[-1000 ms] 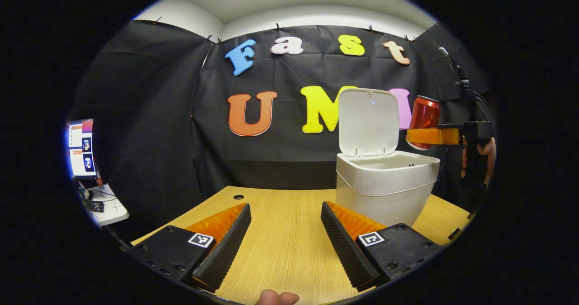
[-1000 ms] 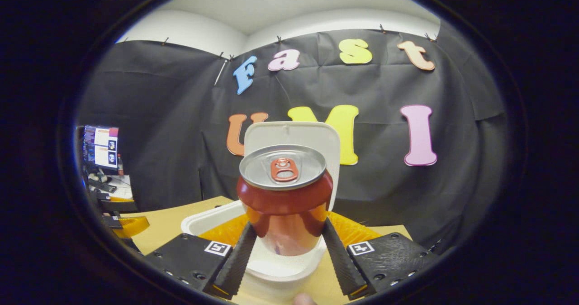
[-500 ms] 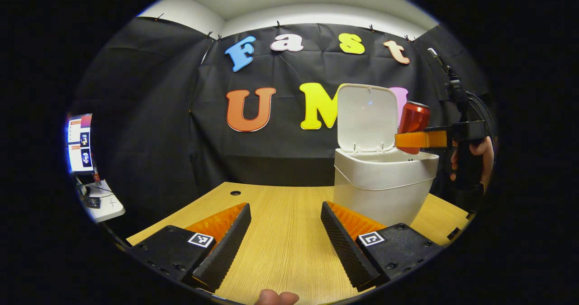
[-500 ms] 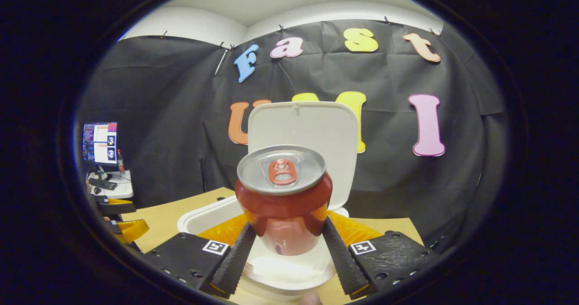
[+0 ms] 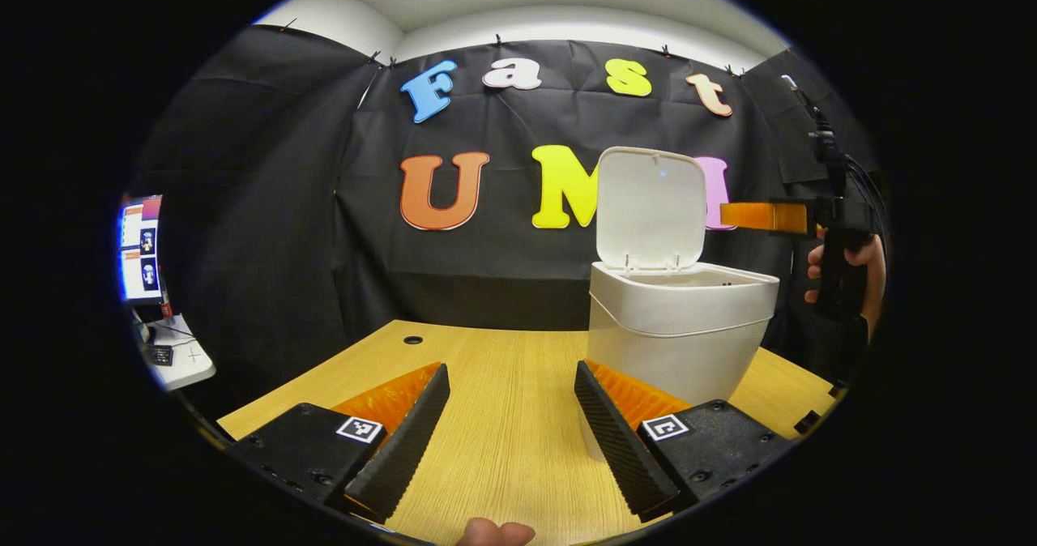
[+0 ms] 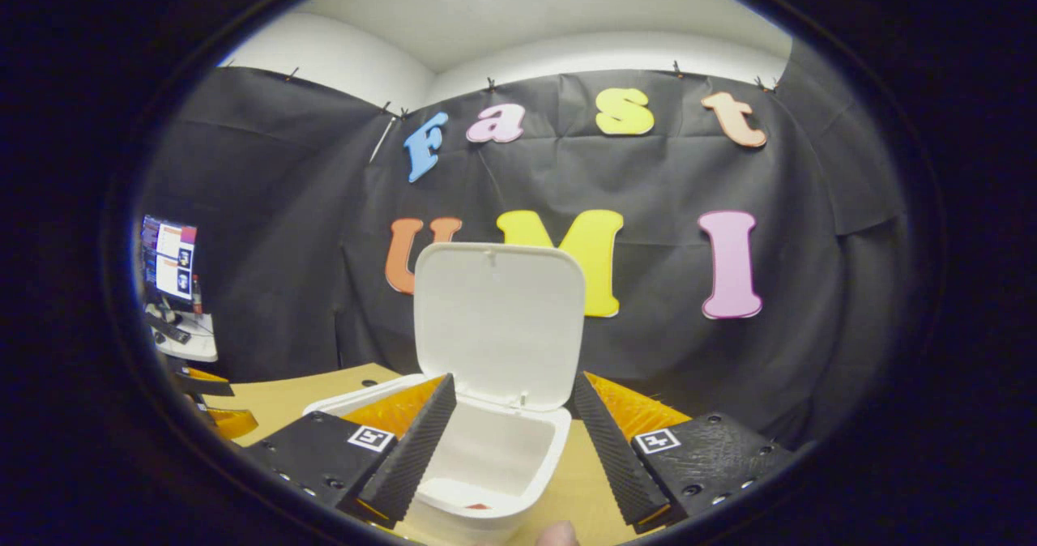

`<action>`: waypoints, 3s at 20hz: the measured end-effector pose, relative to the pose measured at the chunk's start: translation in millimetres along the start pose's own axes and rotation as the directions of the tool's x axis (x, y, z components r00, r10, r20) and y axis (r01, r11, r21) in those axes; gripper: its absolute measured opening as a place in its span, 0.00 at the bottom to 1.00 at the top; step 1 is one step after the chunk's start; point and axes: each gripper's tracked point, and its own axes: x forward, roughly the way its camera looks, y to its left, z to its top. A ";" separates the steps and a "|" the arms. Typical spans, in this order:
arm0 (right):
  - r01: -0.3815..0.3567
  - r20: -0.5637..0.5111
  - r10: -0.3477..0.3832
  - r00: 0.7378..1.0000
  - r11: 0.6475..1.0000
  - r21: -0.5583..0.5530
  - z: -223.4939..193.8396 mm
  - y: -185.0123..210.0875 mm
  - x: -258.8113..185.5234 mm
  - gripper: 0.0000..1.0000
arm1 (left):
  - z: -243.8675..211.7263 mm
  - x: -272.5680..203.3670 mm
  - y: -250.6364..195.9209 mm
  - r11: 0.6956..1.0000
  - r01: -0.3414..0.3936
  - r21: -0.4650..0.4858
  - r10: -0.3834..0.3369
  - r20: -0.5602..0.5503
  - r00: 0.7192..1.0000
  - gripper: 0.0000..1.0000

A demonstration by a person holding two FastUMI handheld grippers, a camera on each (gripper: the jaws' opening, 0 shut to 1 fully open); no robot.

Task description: Press the lid of the desktop garbage bin to open it, pick up the crumpled paper on the desktop and throw it into the bin, then pick up the pop can on the desktop and drop it into the bin, and finally close the garbage bin lid.

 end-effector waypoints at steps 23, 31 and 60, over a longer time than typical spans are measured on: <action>0.079 0.284 -0.108 0.953 0.991 0.112 112.8 16.7 100.4 0.90 | 18.8 17.4 9.7 1.000 0.000 -0.007 0.000 0.019 1.000 1.00; 0.122 0.213 -0.179 0.960 0.959 0.257 97.2 -12.5 128.4 0.90 | 9.4 26.4 22.8 1.000 0.006 -0.013 -0.006 0.000 1.000 1.00; -0.031 -0.192 0.039 0.981 0.999 0.042 -46.7 75.7 -20.4 0.92 | 3.6 -27.1 -18.0 0.998 0.051 -0.041 -0.050 0.043 0.998 1.00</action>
